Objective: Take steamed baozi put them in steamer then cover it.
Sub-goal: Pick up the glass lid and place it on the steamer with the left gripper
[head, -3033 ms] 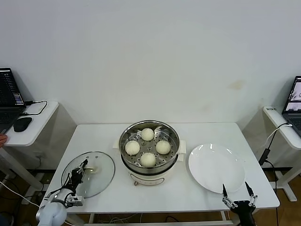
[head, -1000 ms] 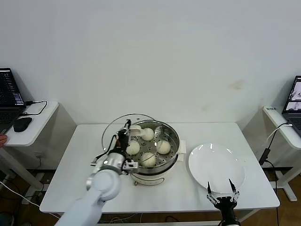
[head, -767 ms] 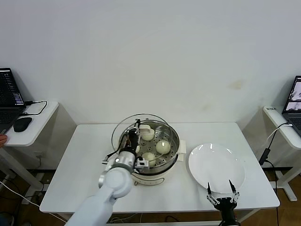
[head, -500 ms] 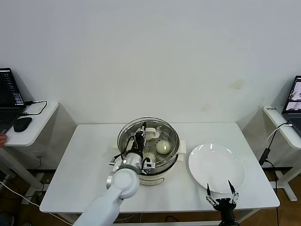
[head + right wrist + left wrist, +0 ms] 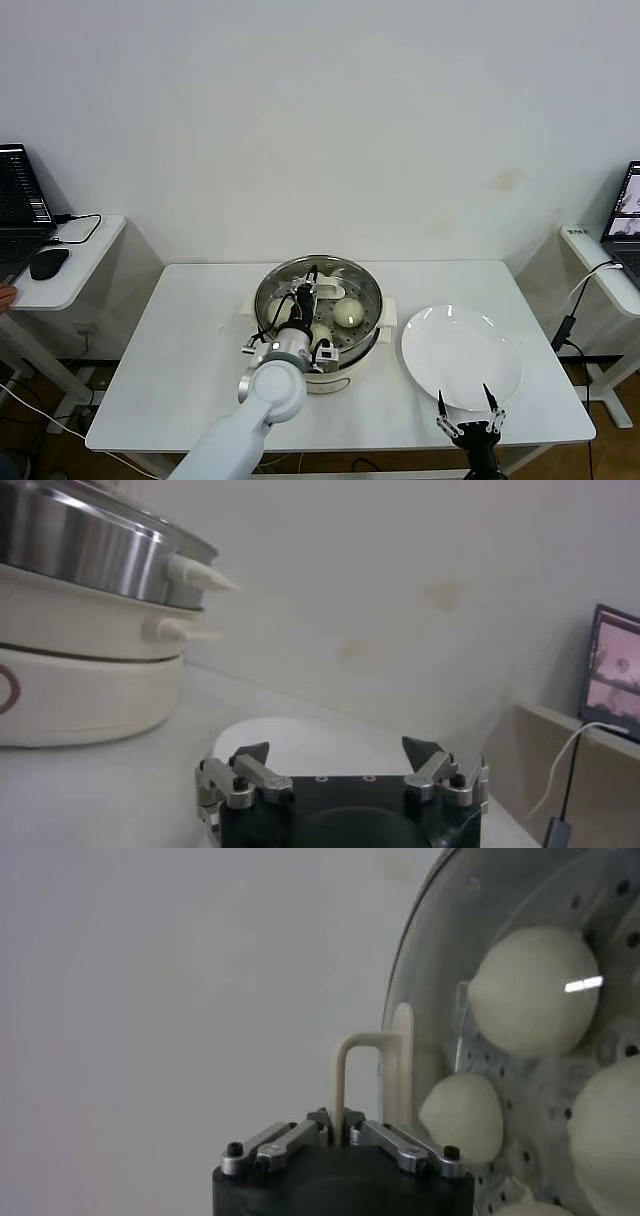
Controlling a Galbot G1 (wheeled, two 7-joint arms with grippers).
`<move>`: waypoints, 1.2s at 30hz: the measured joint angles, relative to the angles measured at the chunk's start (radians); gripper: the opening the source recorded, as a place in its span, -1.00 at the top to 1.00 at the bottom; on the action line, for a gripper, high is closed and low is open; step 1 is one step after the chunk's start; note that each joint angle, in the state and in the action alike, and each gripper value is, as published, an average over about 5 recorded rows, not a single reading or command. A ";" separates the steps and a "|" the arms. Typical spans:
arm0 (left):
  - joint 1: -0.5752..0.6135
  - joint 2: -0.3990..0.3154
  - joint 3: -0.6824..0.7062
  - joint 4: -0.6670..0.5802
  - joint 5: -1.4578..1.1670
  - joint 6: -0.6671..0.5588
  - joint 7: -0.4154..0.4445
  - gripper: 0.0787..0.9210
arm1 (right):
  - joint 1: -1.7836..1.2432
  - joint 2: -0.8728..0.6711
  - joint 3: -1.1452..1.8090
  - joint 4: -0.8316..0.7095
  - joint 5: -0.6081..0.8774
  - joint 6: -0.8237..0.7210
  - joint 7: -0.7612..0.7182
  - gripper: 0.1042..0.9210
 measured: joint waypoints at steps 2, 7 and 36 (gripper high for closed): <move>0.002 -0.005 0.000 0.001 0.001 0.000 0.000 0.84 | 0.001 -0.001 -0.001 -0.001 0.000 0.000 -0.001 -0.76; 0.012 -0.011 -0.002 -0.005 0.000 -0.001 -0.003 0.73 | 0.001 -0.002 -0.003 -0.003 0.001 0.000 -0.002 -0.76; 0.464 0.122 -0.243 -0.393 -0.484 -0.204 -0.239 -0.77 | -0.021 -0.019 -0.010 0.008 0.023 0.013 -0.009 -0.76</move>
